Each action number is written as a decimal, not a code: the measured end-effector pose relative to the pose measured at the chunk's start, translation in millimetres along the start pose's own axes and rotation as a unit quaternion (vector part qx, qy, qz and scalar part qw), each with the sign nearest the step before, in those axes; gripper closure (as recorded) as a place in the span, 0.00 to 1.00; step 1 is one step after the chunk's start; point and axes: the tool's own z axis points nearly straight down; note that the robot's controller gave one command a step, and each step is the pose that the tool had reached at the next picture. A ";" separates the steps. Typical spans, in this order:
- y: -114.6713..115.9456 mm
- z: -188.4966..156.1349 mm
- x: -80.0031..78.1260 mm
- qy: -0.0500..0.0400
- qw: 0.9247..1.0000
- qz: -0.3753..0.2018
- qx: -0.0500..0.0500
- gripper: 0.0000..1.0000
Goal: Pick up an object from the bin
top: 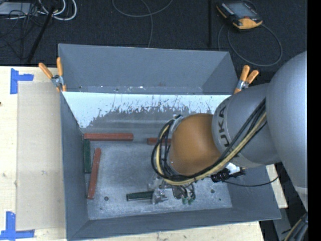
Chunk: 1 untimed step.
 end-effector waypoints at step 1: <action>0.0 0.0 0.0 0.000 1.000 0.000 0.000 1.00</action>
Offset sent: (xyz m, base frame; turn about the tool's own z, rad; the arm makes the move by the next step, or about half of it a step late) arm 0.0138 0.0091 0.1436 0.0182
